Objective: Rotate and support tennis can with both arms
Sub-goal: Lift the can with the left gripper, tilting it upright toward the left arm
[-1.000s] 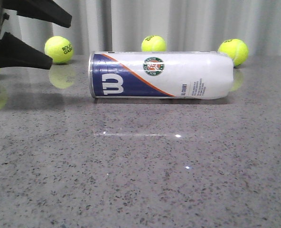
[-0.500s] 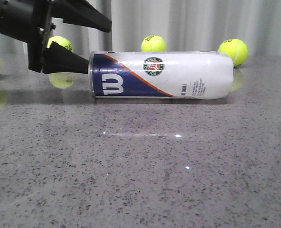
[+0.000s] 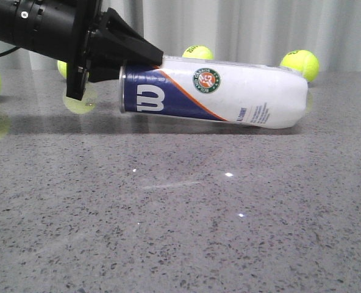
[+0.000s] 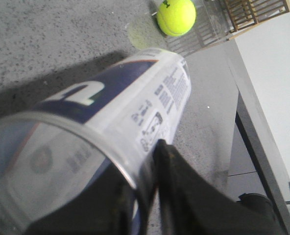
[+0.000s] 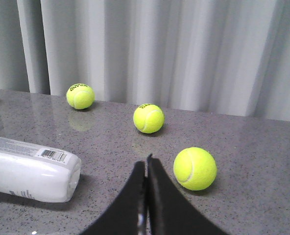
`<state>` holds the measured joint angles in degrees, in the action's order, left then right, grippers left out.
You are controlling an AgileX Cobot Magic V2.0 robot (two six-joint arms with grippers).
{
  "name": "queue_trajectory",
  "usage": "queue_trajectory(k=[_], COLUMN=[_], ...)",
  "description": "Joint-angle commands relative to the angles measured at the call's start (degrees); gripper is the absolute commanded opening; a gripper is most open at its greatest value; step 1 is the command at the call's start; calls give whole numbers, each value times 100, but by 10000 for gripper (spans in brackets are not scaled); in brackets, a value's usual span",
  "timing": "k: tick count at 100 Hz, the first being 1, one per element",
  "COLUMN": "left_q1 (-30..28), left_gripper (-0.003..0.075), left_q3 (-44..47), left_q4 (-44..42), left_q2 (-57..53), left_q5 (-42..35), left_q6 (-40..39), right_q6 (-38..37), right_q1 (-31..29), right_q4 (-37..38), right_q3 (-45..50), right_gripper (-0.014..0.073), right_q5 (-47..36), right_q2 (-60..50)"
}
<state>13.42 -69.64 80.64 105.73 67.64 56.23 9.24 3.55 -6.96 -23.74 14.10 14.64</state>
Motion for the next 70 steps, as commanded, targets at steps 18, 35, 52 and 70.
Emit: queue_trajectory(k=[18,35,52,70], left_q1=[38,-52,-178,-246], left_gripper=[-21,-21,-21,-21], left_q3=[-168,-168,-168,-168], left_q4=[285,-221,-1291,-3050], left_q2=[-379,-1059,-2225,-3587], left_q5=[566,566,384,-12], left_q6=[279,304,-20,-905], right_q6=[-1,-1,-1,-1], right_q1=[-46,-46,-46,-46], right_q4=[-29,-29,-29,-29], right_q3=[-152,-152,-152,-152], right_gripper=[-68,-68,-68,-68], right_q5=[-437,-437,-437,-437], right_q2=[50,50,50,50])
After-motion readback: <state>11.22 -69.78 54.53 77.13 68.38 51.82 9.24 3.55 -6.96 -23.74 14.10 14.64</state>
